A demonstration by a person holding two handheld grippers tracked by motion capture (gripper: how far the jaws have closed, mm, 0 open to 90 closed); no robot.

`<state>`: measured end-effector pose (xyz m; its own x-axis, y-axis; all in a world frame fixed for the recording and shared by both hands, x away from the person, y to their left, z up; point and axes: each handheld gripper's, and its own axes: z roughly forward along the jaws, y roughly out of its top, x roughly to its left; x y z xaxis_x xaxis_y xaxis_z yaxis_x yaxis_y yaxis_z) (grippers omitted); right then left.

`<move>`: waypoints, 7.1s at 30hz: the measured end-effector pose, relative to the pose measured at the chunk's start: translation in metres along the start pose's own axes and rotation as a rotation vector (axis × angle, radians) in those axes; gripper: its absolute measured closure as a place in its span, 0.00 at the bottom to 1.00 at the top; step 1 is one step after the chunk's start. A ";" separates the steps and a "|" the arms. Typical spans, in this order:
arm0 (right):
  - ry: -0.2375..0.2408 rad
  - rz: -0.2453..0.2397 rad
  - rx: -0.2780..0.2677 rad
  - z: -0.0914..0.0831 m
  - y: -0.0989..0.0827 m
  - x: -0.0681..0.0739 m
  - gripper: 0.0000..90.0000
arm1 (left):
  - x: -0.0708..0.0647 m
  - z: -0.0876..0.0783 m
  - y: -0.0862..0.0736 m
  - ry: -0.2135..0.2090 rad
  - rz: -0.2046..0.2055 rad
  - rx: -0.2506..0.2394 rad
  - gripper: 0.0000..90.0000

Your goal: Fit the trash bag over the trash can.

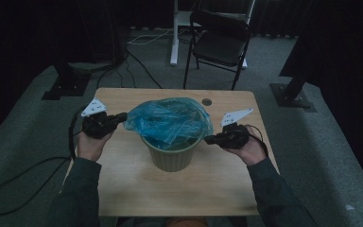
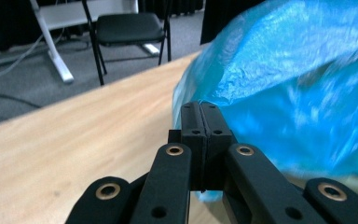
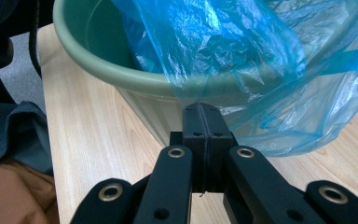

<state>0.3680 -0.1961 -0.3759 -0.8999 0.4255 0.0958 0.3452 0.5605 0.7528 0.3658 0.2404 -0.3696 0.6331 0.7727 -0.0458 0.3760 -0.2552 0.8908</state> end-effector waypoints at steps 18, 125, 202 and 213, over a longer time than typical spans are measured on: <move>0.049 0.000 0.044 0.017 -0.009 0.005 1.00 | -0.002 0.015 -0.054 -0.054 -0.084 0.071 0.99; 0.056 0.015 0.092 0.031 -0.023 0.001 0.89 | -0.010 -0.024 -0.017 -0.175 -0.131 -0.111 0.54; 0.107 -0.066 0.198 0.050 -0.029 0.021 1.00 | -0.023 0.017 -0.074 -0.163 -0.167 0.135 0.98; 0.090 -0.053 0.107 0.030 -0.022 0.019 0.91 | -0.024 0.002 -0.065 -0.116 -0.135 0.091 0.74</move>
<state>0.3513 -0.1794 -0.4104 -0.9361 0.3309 0.1192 0.3188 0.6550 0.6851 0.3282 0.2374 -0.4274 0.6448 0.7326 -0.2181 0.5185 -0.2095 0.8290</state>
